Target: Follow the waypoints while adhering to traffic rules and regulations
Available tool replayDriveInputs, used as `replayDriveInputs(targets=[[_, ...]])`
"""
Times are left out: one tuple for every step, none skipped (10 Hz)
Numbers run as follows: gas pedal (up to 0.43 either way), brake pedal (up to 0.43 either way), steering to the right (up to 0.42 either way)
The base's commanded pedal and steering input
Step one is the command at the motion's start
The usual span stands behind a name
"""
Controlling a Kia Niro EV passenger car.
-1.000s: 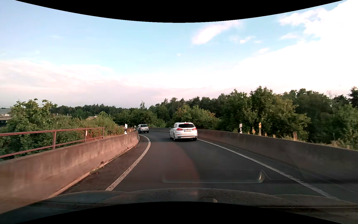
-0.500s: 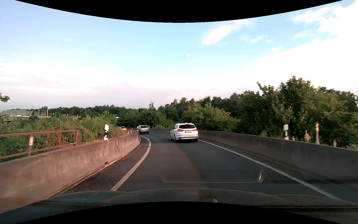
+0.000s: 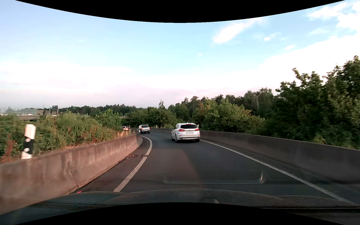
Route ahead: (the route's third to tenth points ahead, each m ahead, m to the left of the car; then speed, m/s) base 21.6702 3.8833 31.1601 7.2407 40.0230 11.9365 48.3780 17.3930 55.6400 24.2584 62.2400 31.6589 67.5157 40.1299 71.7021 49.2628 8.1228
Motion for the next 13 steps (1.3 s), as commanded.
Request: replayDriveInputs(targets=[[0.0,0.0,-0.062],[0.0,0.0,-0.062],[0.0,0.0,-0.062],[0.0,0.0,-0.062],[0.0,0.0,-0.062],[0.0,0.0,-0.061],[0.0,0.0,-0.06],[0.0,0.0,-0.06],[0.0,0.0,-0.06],[0.0,0.0,-0.059],[0.0,0.012,-0.059],[0.0,0.043,-0.058],[0.0,0.067,-0.058]])
